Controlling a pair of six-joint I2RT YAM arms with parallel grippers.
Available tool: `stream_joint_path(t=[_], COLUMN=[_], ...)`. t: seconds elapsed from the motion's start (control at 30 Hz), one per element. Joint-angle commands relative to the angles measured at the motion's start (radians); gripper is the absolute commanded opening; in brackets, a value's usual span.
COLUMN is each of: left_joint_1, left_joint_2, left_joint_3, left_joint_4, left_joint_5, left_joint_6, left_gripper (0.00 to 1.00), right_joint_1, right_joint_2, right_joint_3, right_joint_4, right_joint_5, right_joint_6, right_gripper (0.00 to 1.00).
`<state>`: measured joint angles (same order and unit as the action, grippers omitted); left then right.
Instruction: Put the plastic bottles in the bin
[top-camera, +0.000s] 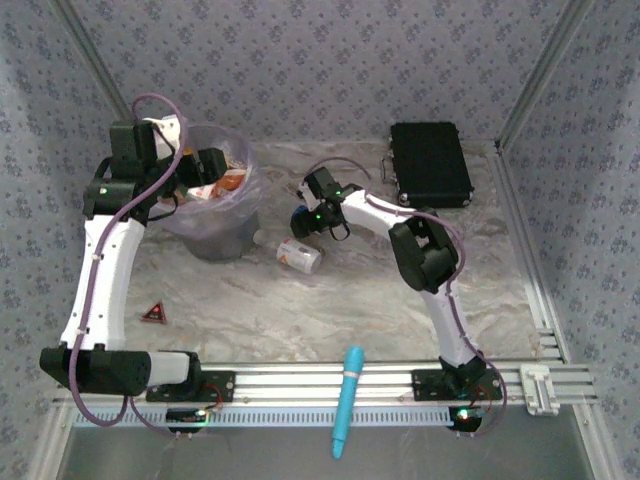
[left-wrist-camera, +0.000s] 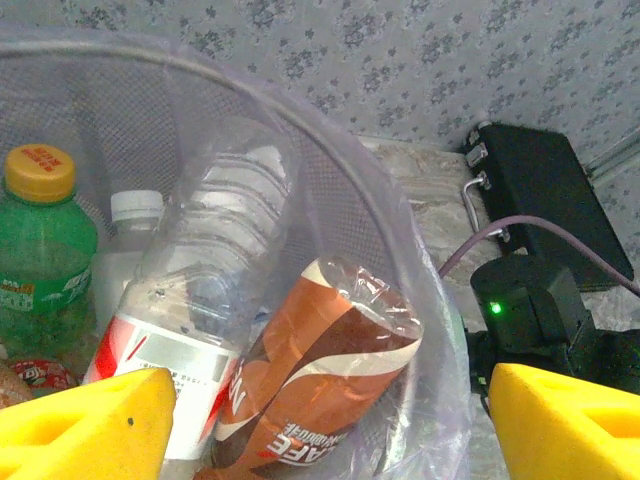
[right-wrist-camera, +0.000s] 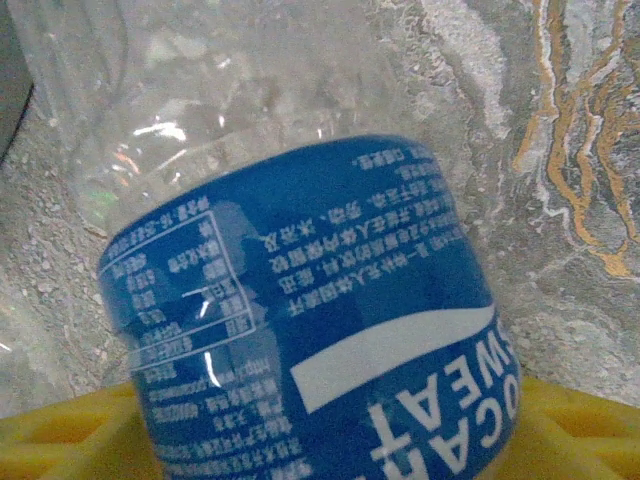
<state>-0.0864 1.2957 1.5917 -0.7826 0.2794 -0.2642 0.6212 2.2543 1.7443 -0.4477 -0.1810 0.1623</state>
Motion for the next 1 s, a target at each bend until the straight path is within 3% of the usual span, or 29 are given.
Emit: stream_joint_path(t=[0.0, 0.23, 0.53, 0.97], left_joint_1=[-0.005, -0.010, -0.059, -0.312], left_joint_2=[-0.021, -0.018, -0.039, 0.055], left_joint_3=[-0.007, -0.009, -0.022, -0.010], left_joint_4=[0.041, 0.060, 0.160, 0.435], left_joint_5=[0.035, 0.081, 0.156, 0.138], left_joint_6=[-0.022, -0.067, -0.211, -0.466], left_gripper=[0.82, 0.82, 0.84, 0.89], right_joint_1=[-0.014, -0.038, -0.075, -0.087], right_joint_2=[-0.001, -0.061, -0.240, -0.777], right_joint_3=[-0.007, -0.049, -0.151, -0.472], right_joint_4=[-0.006, 0.001, 0.008, 0.199], right_joint_5=[-0.025, -0.035, -0.033, 0.059], right_joint_6=[0.027, 0.024, 0.029, 0.089], right_gripper=[0.70, 0.58, 0.56, 0.56])
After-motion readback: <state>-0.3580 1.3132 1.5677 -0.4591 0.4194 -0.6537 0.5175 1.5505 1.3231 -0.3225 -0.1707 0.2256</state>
